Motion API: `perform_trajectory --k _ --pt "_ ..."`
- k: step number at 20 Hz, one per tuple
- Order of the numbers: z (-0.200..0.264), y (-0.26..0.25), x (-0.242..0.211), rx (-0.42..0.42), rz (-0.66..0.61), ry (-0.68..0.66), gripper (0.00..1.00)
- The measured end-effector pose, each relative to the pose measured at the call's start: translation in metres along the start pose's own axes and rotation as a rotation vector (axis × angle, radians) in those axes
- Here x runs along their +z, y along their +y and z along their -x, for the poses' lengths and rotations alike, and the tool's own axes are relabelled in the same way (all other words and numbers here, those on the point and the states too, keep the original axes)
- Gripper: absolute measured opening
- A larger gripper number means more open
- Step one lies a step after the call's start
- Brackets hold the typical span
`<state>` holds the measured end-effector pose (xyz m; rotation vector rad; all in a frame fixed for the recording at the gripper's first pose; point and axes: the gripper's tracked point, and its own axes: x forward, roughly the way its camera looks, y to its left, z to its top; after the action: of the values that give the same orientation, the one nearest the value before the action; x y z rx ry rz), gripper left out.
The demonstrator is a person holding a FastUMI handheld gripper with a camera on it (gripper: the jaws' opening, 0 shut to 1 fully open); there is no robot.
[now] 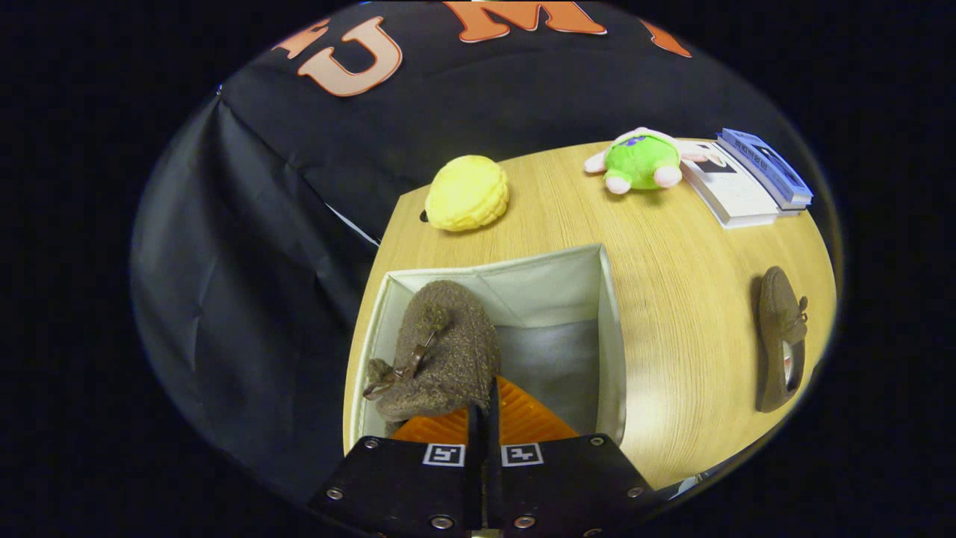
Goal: Open the storage box then place both shoes into the box .Put the left shoe in first, then the right shoe, with the right side of both shoes facing outward in a uniform manner.
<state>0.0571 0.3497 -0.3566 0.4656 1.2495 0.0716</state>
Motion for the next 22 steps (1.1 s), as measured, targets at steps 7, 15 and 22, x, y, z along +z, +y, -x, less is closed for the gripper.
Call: perform_trajectory --k 7,15,22 --pt "-0.041 0.01 -0.028 -0.018 -0.111 0.088 0.09" --pt "-0.019 0.029 -0.053 0.148 0.025 0.193 0.66" --pt "0.061 0.007 -0.02 0.247 0.162 -0.014 0.82"
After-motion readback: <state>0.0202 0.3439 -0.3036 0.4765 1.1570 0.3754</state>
